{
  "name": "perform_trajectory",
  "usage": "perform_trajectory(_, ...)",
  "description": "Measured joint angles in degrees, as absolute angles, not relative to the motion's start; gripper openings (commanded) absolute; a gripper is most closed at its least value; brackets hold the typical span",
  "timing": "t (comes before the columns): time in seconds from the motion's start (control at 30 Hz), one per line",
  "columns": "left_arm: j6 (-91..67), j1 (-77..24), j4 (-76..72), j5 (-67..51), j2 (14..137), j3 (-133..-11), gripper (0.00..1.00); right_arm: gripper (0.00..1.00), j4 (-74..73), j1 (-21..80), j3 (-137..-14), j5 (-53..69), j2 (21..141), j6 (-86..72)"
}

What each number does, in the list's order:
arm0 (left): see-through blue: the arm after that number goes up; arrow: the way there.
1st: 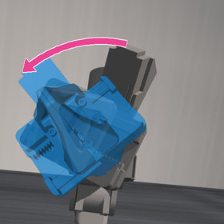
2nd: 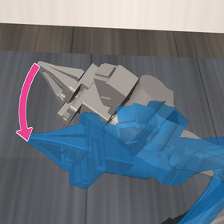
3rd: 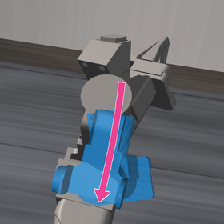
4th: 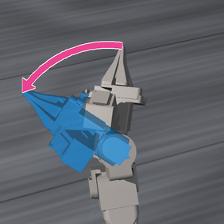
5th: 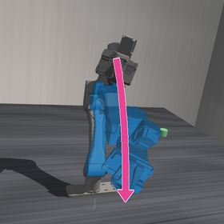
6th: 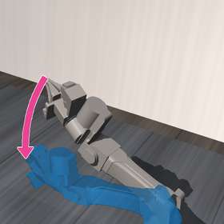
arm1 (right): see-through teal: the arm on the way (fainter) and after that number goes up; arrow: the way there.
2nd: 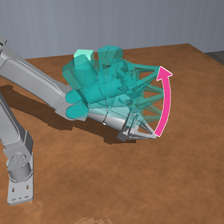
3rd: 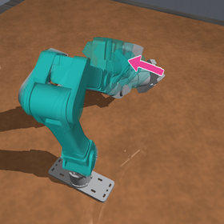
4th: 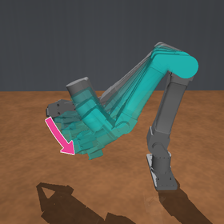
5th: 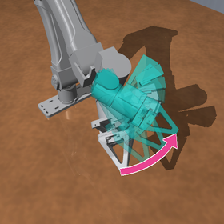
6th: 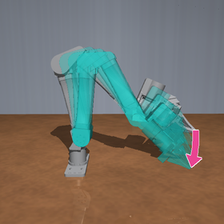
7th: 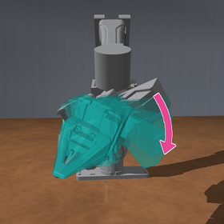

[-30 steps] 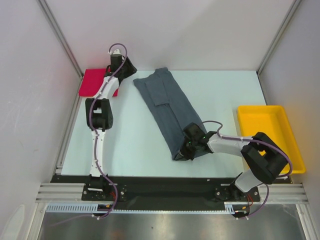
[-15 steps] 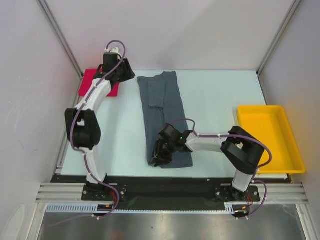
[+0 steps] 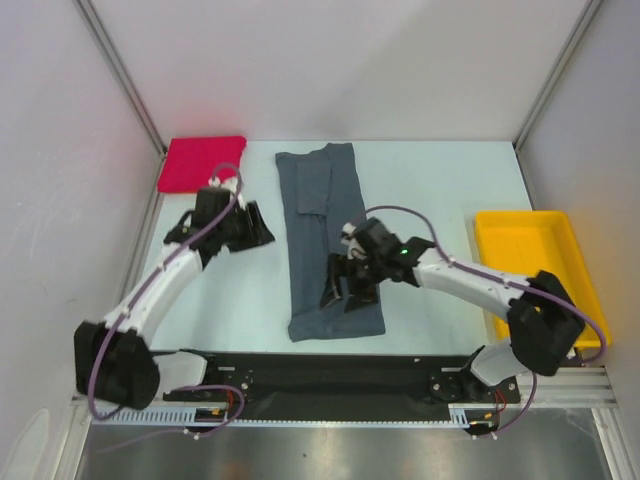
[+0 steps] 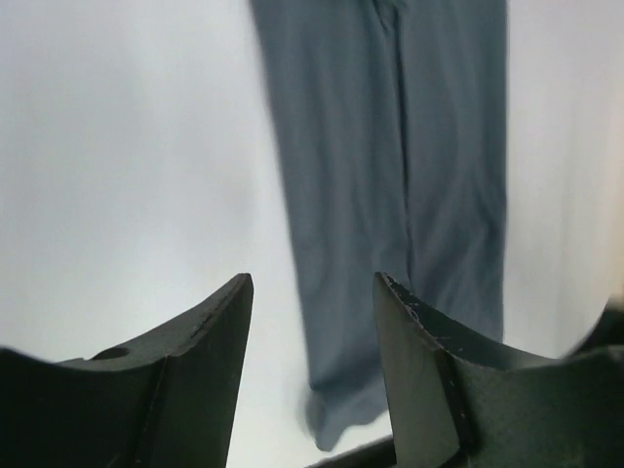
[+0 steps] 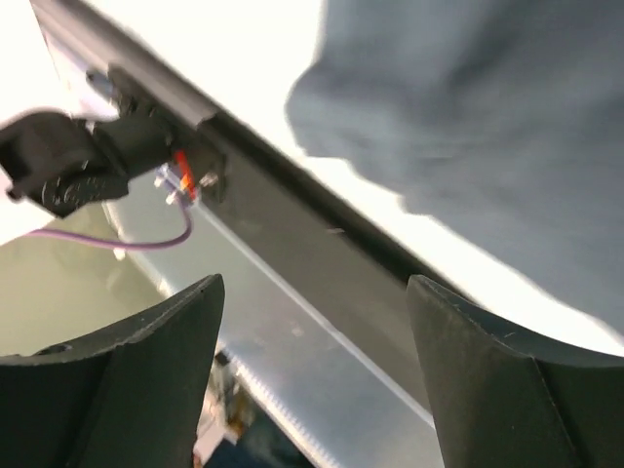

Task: Fold and stack the t-shirts
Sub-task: Fold the tshirt

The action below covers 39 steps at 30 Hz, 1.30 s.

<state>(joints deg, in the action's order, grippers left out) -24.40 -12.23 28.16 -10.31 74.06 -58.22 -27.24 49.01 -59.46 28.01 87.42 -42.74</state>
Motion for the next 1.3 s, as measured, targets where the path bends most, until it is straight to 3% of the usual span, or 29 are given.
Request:
perform_trajectory(0.23, -34.9, -22.6, 29.6, -13.6, 55.8, -38.7, 0.64, 0.75, -35.6, 28.9, -47.7, 30.5, 77.1, -31.5)
perform_trajectory(0.4, -40.6, -26.2, 26.7, -15.5, 52.7, -30.7, 0.66, 0.76, -38.8, 20.6, -41.8, 33.5, 75.4, -26.9)
perform_trajectory(0.77, -43.8, -27.3, 18.9, -16.8, 57.3, -24.3, 0.68, 0.75, -36.3, 19.4, -40.1, 35.5, 82.7, -24.8)
perform_trajectory(1.13, -46.5, -30.6, 12.0, -19.8, 61.6, -20.3, 0.61, 0.51, -29.5, 21.8, -39.1, 37.6, 88.4, -25.5)
perform_trajectory(1.3, -48.0, -32.5, 8.6, -21.0, 62.7, -19.2, 0.57, 0.47, -27.0, 23.9, -39.0, 39.6, 90.7, -26.5)
